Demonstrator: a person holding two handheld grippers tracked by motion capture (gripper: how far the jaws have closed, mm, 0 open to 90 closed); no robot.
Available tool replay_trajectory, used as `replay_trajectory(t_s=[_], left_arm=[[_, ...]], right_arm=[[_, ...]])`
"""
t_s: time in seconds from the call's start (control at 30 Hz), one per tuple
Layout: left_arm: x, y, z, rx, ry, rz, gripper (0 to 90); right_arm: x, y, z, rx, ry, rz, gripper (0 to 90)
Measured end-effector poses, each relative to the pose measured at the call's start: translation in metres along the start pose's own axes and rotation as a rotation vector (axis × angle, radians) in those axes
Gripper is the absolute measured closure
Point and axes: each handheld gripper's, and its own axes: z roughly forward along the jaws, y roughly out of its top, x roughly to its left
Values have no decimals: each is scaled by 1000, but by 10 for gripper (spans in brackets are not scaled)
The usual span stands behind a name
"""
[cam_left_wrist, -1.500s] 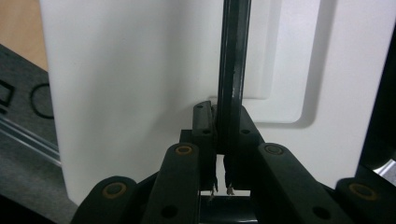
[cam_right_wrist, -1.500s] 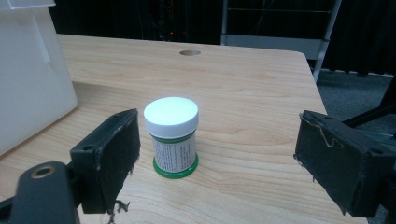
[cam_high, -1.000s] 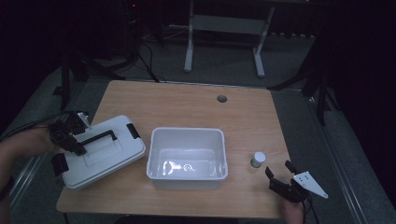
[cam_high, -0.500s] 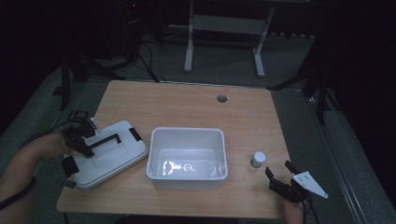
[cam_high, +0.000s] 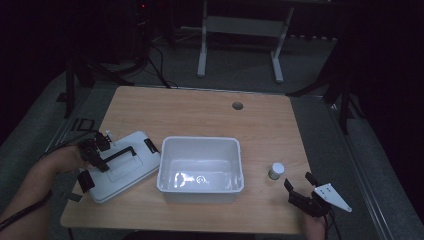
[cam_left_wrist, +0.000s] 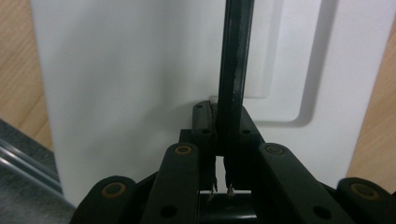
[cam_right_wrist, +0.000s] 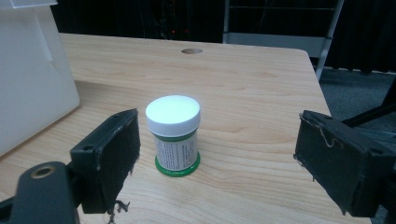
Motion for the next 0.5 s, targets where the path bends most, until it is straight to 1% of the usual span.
replay_trajectory(t_s=[0.1, 0.13, 0.17, 0.23, 0.27, 0.3, 0.33, 0.37, 0.4, 0.43, 0.47, 0.5], left_arm=[[0, -1, 0, -5, -4, -9, 827], [1, -1, 0, -12, -15, -5, 791], [1, -2, 0, -13, -22, -7, 766], [1, -1, 0, -12, -32, -12, 673], [1, -1, 0, -11, -27, -19, 591], [1, -1, 0, -11, -27, -19, 575], [2, -2, 0, -18, -27, -35, 554], [3, -2, 0, -20, -25, -44, 500], [3, -2, 0, -20, -15, -48, 473], [3, -2, 0, -20, -15, -48, 469], [4, -3, -1, -27, 1, -58, 425], [4, -3, -1, -27, 1, -58, 406]], right_arm=[[0, 0, 0, 1, 1, -1, 135], [0, 1, 0, 16, 7, -3, 135], [0, 1, 0, 20, 12, -4, 135], [-1, 3, 1, 34, 18, -10, 135], [-1, 3, 1, 46, 24, -13, 135], [-1, 4, 1, 57, 28, -16, 135], [-2, 4, 1, 77, 32, -20, 135], [-3, 5, 2, 101, 42, -22, 135], [-5, 6, 2, 118, 57, -26, 135], [-5, 6, 2, 118, 57, -26, 135], [-7, 6, 4, 172, 79, -45, 135], [-7, 6, 4, 172, 79, -45, 135]])
